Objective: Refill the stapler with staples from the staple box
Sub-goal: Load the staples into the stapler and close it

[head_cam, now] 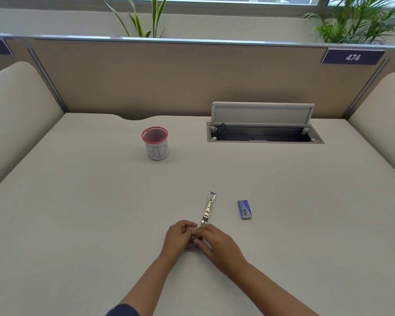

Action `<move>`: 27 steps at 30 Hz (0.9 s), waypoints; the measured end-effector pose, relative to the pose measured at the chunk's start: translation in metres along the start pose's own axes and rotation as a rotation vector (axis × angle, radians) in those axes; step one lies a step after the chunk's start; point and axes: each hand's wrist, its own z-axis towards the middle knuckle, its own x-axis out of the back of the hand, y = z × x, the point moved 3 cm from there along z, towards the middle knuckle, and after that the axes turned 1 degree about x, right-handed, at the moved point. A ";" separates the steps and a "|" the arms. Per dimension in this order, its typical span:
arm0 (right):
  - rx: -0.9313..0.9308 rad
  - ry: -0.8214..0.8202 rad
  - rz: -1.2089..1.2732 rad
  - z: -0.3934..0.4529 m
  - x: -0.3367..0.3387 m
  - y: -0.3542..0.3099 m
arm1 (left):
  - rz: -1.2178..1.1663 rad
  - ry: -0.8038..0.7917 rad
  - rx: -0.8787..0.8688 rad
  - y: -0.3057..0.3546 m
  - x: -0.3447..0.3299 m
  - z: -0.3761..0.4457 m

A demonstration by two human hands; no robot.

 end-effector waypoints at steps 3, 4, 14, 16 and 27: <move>-0.004 -0.057 0.016 -0.001 0.001 0.004 | -0.007 0.006 0.013 0.001 0.000 -0.001; 0.004 -0.089 0.022 -0.003 0.000 0.006 | -0.013 0.006 0.013 0.001 0.000 -0.002; 0.054 0.064 -0.084 -0.005 0.005 -0.005 | -0.025 -0.039 0.038 0.007 -0.001 -0.009; 0.092 0.122 -0.066 -0.001 0.012 -0.007 | -0.028 -0.049 0.036 0.007 -0.001 -0.009; 0.053 0.277 0.009 0.015 0.036 -0.010 | -0.040 -0.032 0.032 0.007 -0.004 -0.012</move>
